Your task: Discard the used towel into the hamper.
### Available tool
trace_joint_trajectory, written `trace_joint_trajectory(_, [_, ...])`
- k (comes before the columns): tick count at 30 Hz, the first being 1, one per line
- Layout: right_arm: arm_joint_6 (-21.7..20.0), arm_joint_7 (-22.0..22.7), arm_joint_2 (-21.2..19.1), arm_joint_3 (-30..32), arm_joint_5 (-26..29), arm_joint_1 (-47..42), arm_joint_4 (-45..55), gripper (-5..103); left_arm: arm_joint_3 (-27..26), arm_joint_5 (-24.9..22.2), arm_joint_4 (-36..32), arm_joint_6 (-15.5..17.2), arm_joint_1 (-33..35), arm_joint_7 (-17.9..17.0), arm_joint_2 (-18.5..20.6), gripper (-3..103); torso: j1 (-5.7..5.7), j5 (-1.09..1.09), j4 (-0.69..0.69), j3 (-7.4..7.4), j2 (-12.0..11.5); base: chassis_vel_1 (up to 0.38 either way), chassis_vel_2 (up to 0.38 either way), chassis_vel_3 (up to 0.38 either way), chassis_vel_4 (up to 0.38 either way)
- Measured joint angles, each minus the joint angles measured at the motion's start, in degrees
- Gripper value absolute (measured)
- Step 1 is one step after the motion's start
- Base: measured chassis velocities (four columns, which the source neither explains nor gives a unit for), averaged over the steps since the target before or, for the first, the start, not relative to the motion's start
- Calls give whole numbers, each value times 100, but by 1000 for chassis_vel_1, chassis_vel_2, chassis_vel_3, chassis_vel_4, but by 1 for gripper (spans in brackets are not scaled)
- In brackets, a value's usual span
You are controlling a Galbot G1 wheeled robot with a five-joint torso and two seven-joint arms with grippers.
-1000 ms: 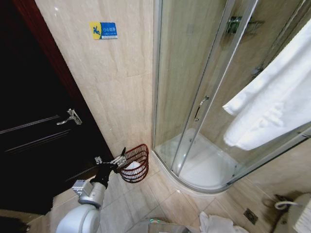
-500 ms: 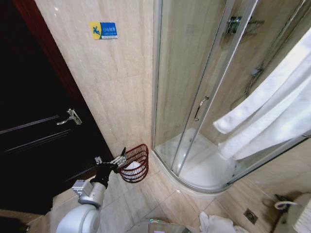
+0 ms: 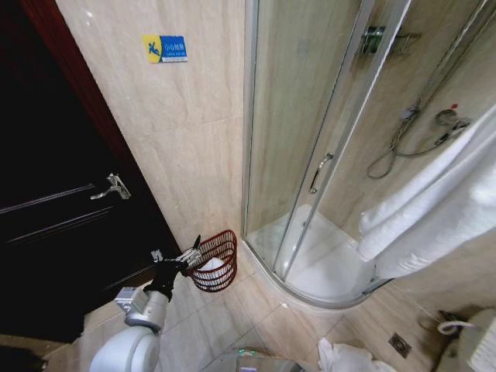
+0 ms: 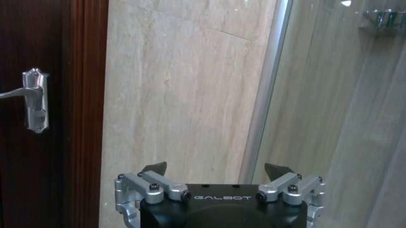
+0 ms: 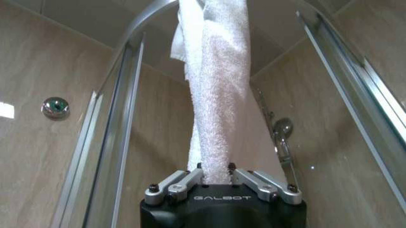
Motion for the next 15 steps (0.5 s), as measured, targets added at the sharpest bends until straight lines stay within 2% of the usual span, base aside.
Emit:
trace_joint_trajectory(2, [23, -28, 77, -24, -56, -31, 29, 8, 0, 0, 0, 0, 0, 0, 0, 100, 0, -1, 0, 0, 0, 0, 0, 0, 0])
trace_joint_trajectory(4, [108, -163, 385, -124, -315, -138, 119, 8, 0, 0, 0, 0, 0, 0, 1, 100, 0, 3, -1, 0, 0, 0, 0, 0, 0])
trace_joint_trajectory(6, [127, -194, 463, -145, -365, -159, 139, 8, 0, 0, 0, 0, 0, 0, 1, 100, 0, 3, -1, 0, 0, 0, 0, 0, 0])
trace_joint_trajectory(8, [183, -292, 725, -209, -494, -245, 197, 8, 0, 0, 0, 0, 0, 0, 0, 100, 0, 2, 0, 0, 0, 0, 0, 0, 0])
trace_joint_trajectory(15, [286, -484, 1089, -280, -608, -411, 215, 8, 0, 0, 0, 0, 0, 0, 0, 100, 0, 2, 0, 0, 0, 0, 0, 0, 0])
